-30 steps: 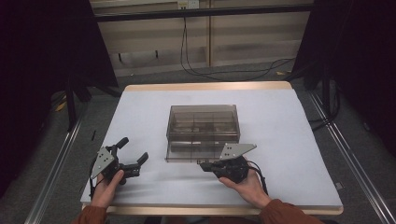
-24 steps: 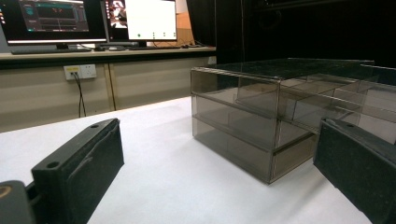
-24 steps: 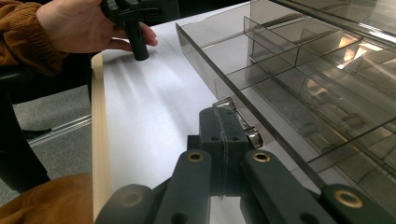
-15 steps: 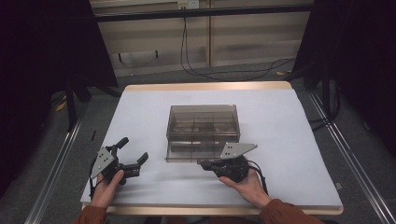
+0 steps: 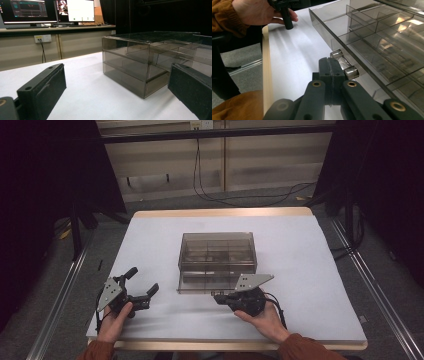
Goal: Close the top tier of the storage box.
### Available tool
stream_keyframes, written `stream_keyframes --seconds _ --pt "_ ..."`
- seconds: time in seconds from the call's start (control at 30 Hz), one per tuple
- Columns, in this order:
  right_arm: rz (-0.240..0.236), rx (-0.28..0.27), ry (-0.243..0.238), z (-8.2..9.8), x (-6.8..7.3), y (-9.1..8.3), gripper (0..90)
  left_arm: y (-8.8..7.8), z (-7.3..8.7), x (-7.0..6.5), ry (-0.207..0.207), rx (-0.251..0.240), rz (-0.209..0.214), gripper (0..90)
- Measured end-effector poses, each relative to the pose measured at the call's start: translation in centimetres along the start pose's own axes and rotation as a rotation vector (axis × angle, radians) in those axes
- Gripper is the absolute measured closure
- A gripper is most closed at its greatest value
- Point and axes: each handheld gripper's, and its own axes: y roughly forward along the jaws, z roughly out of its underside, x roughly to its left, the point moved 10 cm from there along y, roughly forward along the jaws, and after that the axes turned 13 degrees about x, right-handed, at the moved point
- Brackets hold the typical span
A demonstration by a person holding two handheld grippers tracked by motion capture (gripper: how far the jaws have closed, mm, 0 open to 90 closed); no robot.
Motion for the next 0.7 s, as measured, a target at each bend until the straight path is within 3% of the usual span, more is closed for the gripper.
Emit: stream_keyframes --seconds 0.7 --pt "0.012 -0.005 -0.011 -0.45 -0.16 0.48 90.0 -0.01 0.02 0.01 0.001 0.001 0.0 1.6"
